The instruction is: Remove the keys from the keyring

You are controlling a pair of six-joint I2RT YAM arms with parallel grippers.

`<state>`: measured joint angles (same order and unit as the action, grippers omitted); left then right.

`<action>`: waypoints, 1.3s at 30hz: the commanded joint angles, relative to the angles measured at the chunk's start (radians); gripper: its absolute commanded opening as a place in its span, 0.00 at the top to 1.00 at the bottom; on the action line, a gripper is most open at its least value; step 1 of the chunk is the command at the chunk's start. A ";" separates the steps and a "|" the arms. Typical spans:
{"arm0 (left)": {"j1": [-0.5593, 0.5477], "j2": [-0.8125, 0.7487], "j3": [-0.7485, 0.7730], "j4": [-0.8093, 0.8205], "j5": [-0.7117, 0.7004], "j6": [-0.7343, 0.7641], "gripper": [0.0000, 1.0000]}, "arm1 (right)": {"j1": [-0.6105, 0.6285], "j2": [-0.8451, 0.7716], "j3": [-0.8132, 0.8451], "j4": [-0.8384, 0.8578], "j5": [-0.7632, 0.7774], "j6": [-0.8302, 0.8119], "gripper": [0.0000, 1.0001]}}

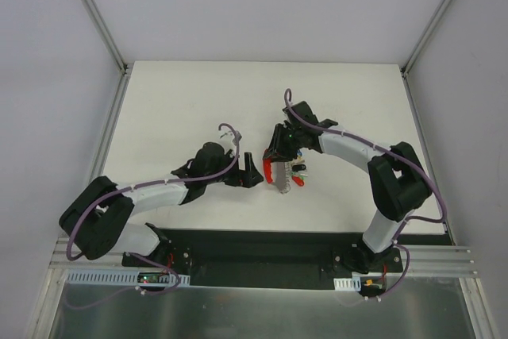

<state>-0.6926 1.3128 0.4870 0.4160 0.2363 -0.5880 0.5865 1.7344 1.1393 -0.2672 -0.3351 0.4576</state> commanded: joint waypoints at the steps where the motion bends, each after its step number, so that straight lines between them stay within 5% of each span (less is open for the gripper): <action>1: -0.024 0.098 0.068 0.156 0.034 0.005 0.13 | 0.019 -0.062 0.034 0.048 -0.038 0.061 0.83; 10: -0.031 0.241 0.126 0.265 0.101 -0.032 0.25 | 0.036 -0.105 0.013 0.065 -0.044 0.087 0.83; 14: -0.033 0.266 0.133 0.303 0.146 -0.055 0.47 | 0.036 -0.116 0.011 0.066 -0.045 0.090 0.82; 15: -0.033 0.264 0.131 0.306 0.155 -0.052 0.63 | 0.038 -0.118 0.014 0.066 -0.047 0.082 0.81; 19: -0.033 0.183 0.159 0.200 0.198 0.005 0.99 | 0.026 -0.147 0.056 -0.001 -0.016 0.001 0.73; 26: -0.031 0.042 0.286 -0.181 0.259 0.166 1.00 | -0.036 -0.360 0.042 -0.119 0.112 -0.218 0.44; 30: -0.031 -0.029 0.354 -0.308 0.317 0.246 1.00 | -0.040 -0.525 -0.022 -0.103 0.208 -0.332 0.37; 39: -0.028 -0.122 0.565 -0.629 0.353 0.485 1.00 | -0.042 -1.005 -0.392 0.201 0.122 -0.571 0.35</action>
<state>-0.7200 1.2423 0.9493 -0.0612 0.5247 -0.2382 0.5419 0.8513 0.8783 -0.2077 -0.1810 0.0269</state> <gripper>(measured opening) 0.040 0.651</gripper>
